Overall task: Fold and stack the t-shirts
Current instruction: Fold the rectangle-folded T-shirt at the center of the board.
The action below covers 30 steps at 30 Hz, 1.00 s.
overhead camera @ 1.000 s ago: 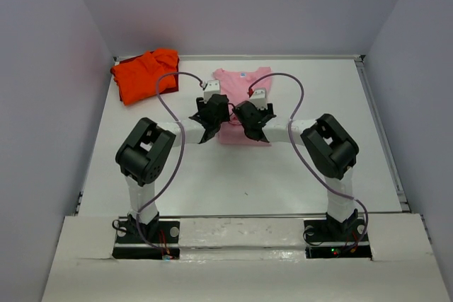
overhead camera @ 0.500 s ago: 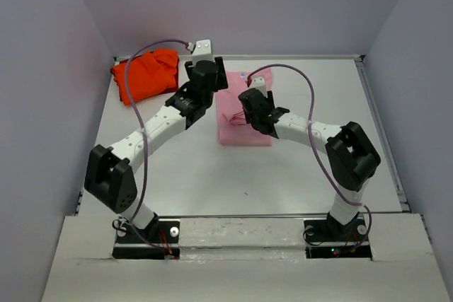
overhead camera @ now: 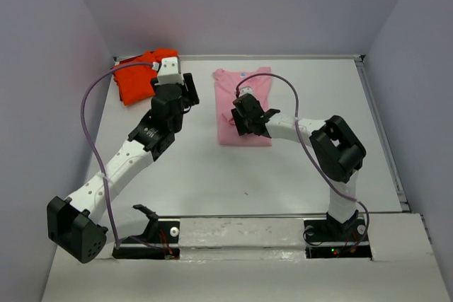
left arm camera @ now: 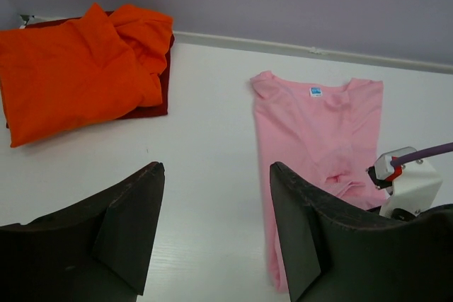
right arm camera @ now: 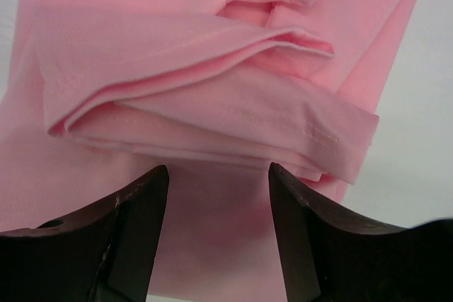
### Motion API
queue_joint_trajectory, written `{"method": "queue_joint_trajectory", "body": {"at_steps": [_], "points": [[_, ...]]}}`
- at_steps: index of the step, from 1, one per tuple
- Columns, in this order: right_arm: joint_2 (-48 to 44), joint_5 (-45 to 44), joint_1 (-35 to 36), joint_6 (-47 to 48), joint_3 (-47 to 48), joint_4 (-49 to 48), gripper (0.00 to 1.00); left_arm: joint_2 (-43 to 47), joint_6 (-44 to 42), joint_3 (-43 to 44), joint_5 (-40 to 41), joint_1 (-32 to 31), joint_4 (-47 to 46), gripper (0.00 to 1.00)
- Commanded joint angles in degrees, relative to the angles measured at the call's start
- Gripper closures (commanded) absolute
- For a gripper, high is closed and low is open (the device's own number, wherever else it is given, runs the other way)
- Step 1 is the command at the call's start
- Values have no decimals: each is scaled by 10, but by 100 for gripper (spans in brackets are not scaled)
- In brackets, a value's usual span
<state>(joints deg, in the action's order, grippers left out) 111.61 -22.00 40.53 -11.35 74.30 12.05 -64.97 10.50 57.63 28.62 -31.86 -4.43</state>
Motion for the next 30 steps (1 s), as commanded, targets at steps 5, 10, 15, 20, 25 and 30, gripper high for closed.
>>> {"method": "queue_joint_trajectory", "body": {"at_steps": [5,10,15,20,25,30], "points": [[33,11,-2,6,59,-8,36,24,-15,-3,-4,0,-44,29],[51,-7,-2,17,78,-5,36,27,-12,-3,-16,2,-44,29],[69,-28,-2,27,90,-5,36,26,-7,-4,-29,5,-43,29],[70,-20,-2,40,108,-5,35,18,1,-2,-46,8,-39,29],[74,-30,-2,51,125,-1,35,12,8,1,-68,13,-37,29],[85,-38,-7,64,146,2,34,17,6,-1,-68,14,-38,29]]}}
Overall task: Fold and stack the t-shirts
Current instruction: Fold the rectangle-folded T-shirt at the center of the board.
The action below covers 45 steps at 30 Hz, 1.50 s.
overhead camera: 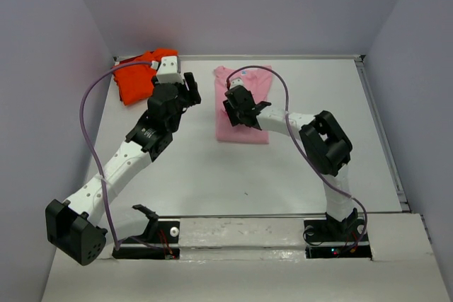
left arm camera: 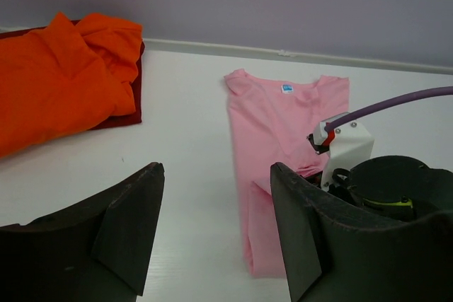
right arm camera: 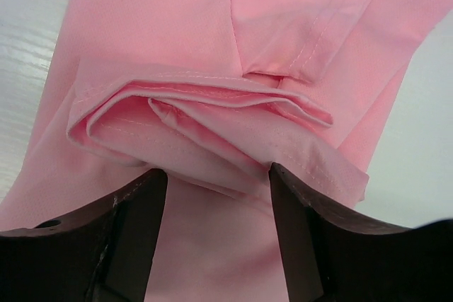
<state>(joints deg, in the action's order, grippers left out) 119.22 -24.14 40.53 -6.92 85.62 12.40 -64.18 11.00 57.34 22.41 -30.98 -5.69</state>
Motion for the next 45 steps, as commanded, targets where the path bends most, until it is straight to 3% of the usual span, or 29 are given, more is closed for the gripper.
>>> {"method": "queue_joint_trajectory", "body": {"at_steps": [1,18,36,40,45], "points": [[14,-14,-7,21,40,-1,34,10,0,2,-6,5,-27,29],[58,-20,-56,63,129,2,34,6,0,1,-25,5,-27,29],[181,-14,-82,100,255,6,34,-2,-4,2,-39,6,-28,29],[168,-2,-82,106,263,8,34,-2,-3,4,-42,12,-26,29],[76,2,-82,112,237,13,34,-10,2,4,-52,18,-27,28]]}}
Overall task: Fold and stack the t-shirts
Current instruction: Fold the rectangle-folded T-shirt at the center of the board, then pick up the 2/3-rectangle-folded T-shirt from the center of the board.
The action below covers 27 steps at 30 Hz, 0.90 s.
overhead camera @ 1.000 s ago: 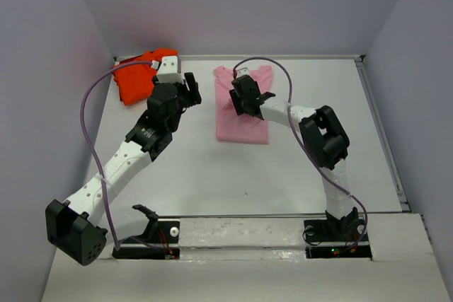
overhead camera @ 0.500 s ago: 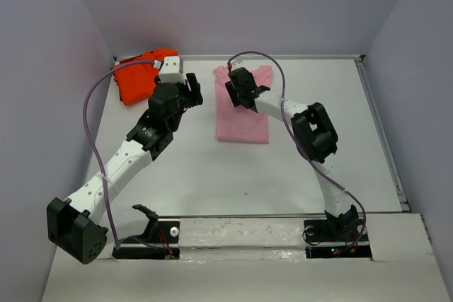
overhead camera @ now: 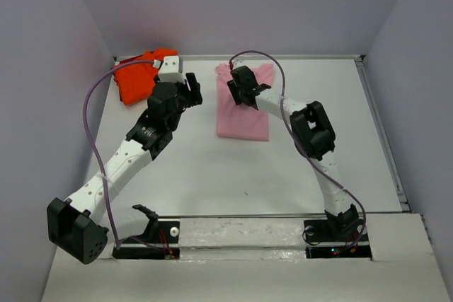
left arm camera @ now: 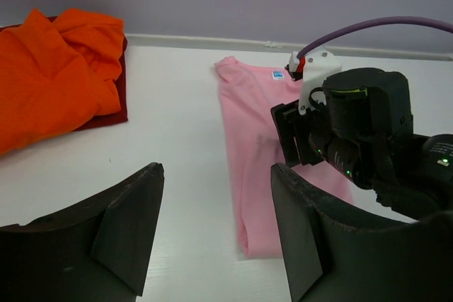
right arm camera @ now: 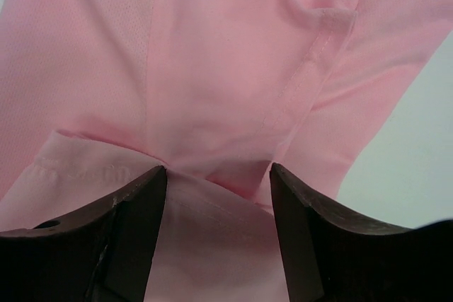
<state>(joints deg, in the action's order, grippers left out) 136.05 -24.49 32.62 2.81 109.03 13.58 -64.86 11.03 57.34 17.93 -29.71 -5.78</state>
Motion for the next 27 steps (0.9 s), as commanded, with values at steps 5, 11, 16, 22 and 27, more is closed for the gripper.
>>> {"method": "queue_joint_trajectory", "body": {"at_steps": [5,11,16,22,27], "points": [[-245,15,-3,-16,-114,8,34,-16,10,2,-18,6,-28,29],[-372,48,4,-86,-275,8,36,-37,46,0,-54,0,-15,29],[-467,21,27,-177,-444,8,38,-90,176,-16,-139,-12,15,32],[-561,54,32,-272,-594,-42,38,-121,236,-160,-156,-16,-117,33],[-548,52,32,-303,-642,-65,36,-140,238,-202,-147,-21,-157,32]]}}
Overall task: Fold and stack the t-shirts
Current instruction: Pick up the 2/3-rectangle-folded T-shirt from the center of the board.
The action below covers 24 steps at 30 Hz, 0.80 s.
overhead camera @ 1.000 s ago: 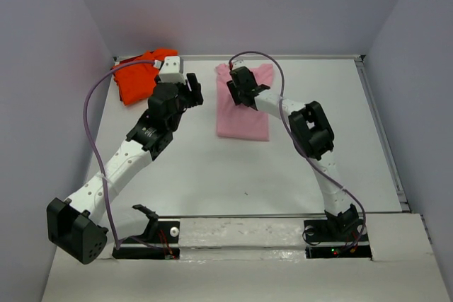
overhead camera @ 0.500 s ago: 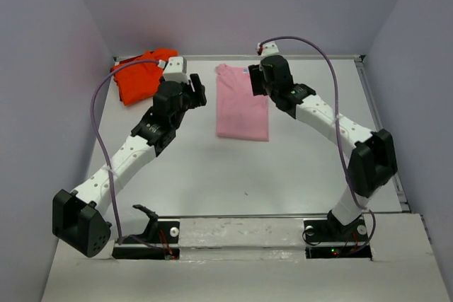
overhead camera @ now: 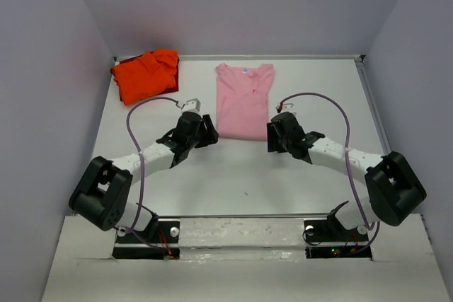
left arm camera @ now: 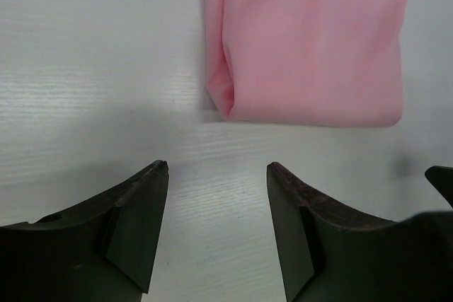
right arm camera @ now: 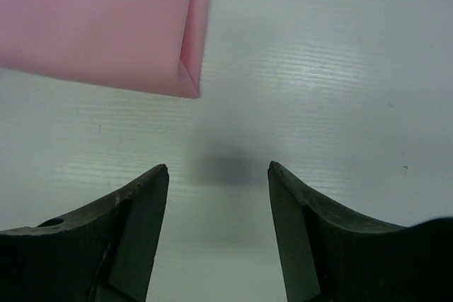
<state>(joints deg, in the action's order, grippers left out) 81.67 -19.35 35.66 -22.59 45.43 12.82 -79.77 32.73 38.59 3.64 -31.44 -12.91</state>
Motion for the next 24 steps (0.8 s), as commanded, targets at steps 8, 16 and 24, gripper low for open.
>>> {"method": "queue_joint_trajectory", "body": {"at_steps": [8,16,24], "points": [[45,12,2,-66,-9,-99,24,-7,8,-26,39,-6,-96,12],[60,11,2,-76,-17,-123,19,-60,12,-4,15,-6,-92,3],[107,-20,2,-79,4,-140,20,-115,7,24,4,-6,-101,4]]}}
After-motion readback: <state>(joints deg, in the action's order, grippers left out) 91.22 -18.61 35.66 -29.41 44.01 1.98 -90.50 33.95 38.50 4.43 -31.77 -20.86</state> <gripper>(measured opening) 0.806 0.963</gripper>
